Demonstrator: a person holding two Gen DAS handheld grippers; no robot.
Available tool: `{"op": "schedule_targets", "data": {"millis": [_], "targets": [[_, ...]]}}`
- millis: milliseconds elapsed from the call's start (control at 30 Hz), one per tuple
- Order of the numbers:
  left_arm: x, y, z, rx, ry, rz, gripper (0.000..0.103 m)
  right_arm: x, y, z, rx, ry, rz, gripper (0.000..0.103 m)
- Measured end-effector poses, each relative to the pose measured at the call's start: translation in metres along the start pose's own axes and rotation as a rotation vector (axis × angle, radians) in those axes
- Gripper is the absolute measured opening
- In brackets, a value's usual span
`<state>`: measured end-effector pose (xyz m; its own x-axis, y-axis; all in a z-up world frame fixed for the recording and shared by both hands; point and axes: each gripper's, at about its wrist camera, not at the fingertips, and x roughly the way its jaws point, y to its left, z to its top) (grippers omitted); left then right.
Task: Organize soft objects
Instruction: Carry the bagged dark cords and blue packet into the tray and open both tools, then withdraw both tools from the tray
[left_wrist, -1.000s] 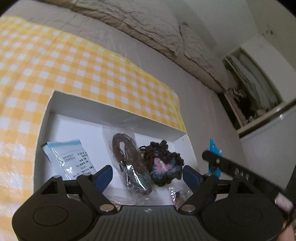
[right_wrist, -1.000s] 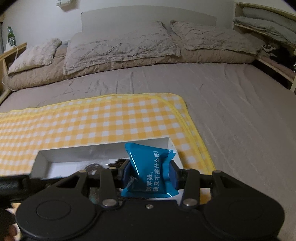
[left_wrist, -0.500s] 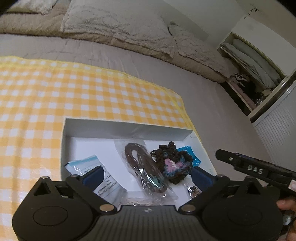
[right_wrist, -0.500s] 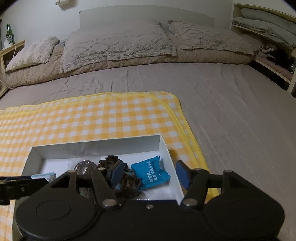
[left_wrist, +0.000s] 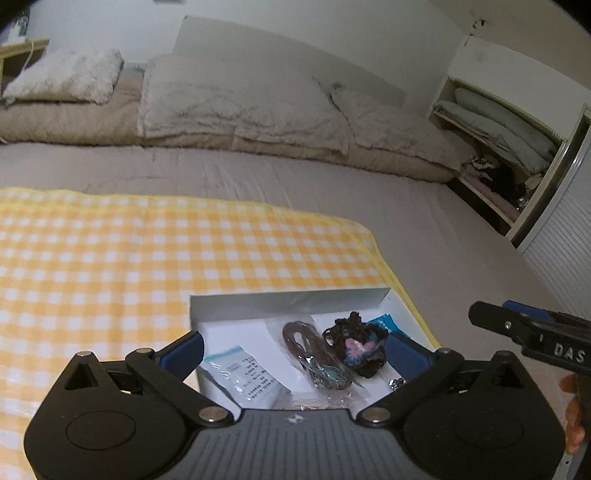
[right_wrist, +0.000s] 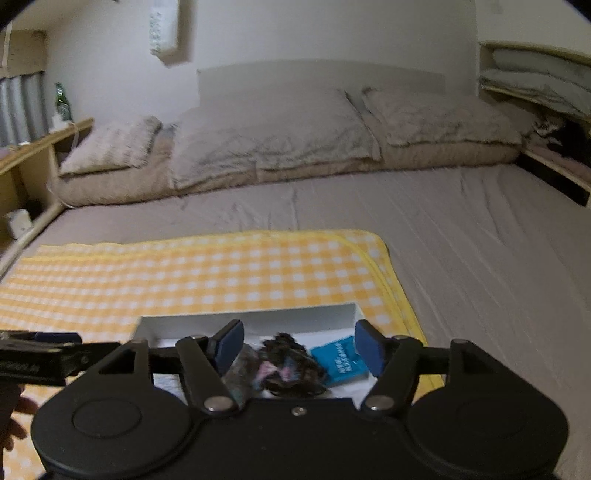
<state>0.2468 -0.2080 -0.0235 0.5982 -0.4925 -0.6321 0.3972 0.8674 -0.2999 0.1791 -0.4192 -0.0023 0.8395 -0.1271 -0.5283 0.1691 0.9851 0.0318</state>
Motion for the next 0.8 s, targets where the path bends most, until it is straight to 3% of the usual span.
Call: {"op": "schedule_targets", "data": {"millis": [367,533,800], "targets": [[-0.079,-0.012,-0.007,0.128,-0.056,0.059,0.103,-0.067,0.022,-0.007,0.021,-0.066,0.034,0.075],[-0.108,-0.018,-0.020,0.169,-0.086,0.105,0.103,-0.094,0.025,-0.016,-0.007,-0.109,0.022,0.084],[-0.140,-0.022,-0.055,0.230,-0.136,0.150,0.103,-0.125,0.027,-0.047,0.000,-0.137,0.022,0.090]]}}
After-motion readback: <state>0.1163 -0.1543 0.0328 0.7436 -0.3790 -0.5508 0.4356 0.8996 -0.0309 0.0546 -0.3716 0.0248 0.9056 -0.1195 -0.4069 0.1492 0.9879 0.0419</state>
